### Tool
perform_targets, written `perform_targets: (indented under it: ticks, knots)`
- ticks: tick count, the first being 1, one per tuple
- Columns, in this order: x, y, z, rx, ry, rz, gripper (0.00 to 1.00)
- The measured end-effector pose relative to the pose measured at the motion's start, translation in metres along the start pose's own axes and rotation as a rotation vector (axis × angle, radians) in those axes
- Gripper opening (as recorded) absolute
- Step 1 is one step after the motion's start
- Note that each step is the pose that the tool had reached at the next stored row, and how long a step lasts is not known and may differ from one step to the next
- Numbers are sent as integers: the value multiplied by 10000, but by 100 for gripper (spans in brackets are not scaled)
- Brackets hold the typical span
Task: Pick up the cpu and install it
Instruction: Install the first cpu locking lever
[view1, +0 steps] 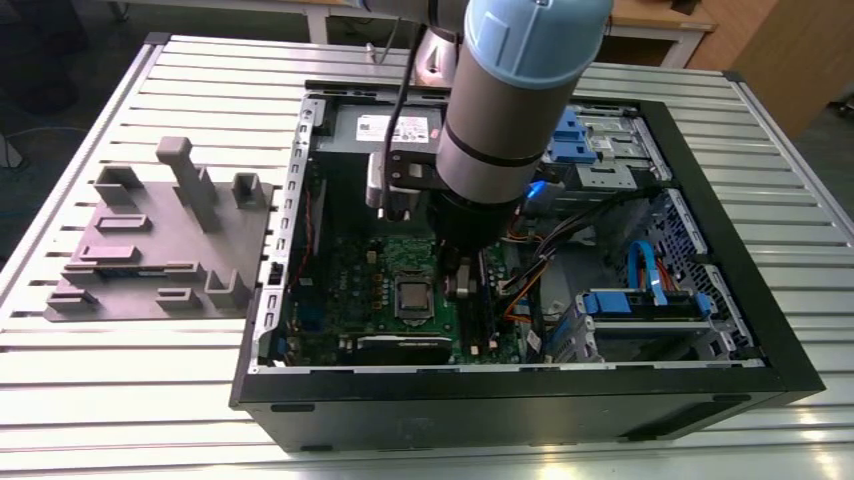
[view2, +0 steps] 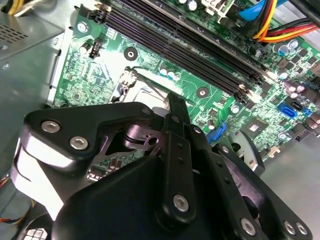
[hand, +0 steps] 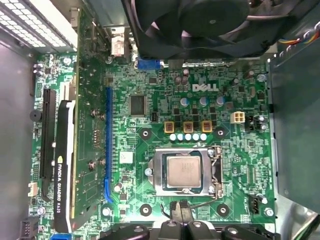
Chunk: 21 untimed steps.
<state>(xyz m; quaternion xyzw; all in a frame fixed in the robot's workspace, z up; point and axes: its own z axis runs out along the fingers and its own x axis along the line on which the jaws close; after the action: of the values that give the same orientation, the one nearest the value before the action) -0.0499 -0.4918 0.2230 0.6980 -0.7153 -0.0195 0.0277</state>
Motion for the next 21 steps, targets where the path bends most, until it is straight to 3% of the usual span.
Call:
perform_targets:
  ticks: [10, 21]
  knots:
    - [37, -6, 80, 3, 23, -125, 11]
    - [38, -8, 84, 9, 27, -156, 11]
